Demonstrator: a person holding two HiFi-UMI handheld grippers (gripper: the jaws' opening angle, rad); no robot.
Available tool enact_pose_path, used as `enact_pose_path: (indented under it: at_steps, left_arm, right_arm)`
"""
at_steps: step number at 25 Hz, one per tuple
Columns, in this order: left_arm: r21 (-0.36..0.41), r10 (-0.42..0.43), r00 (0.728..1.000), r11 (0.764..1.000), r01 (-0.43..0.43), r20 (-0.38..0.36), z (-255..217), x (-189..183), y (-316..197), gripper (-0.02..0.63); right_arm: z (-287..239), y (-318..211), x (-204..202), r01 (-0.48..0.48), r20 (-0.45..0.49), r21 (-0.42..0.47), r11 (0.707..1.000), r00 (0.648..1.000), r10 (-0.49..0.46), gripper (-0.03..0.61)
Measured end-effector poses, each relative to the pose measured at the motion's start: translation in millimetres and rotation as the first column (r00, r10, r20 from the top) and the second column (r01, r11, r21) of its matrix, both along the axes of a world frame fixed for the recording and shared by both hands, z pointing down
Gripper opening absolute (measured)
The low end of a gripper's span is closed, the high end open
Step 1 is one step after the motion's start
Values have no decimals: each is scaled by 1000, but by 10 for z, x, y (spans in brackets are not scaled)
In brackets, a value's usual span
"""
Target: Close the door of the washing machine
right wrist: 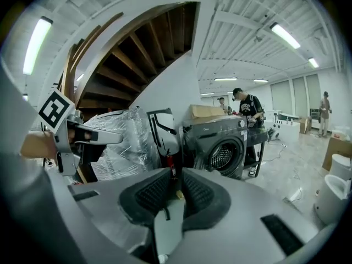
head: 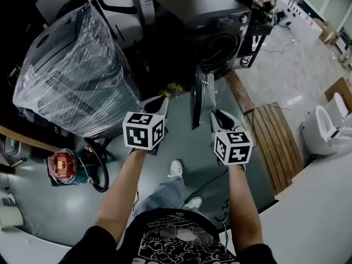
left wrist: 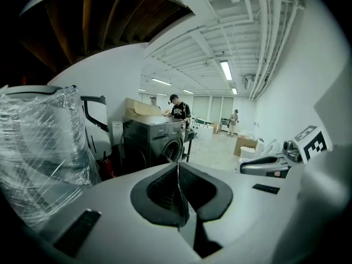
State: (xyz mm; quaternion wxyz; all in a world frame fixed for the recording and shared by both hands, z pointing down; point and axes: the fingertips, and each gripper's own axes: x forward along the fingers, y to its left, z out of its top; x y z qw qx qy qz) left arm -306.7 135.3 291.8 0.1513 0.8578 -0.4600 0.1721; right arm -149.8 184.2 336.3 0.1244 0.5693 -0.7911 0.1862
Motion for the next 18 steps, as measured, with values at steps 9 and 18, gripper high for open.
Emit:
enact_pose_path:
  at_steps: [9,18]
  left_arm:
    - [-79,12,1000,997,-12,0,446,71,-431,29]
    - [-135,34,999,990,-31,15,831,96,-848,29]
  right_arm:
    - [651,-448,-184,8,56,-104,994,998,-2,95]
    - [1286,-822,-280,11,81,-188,982,997,4,143]
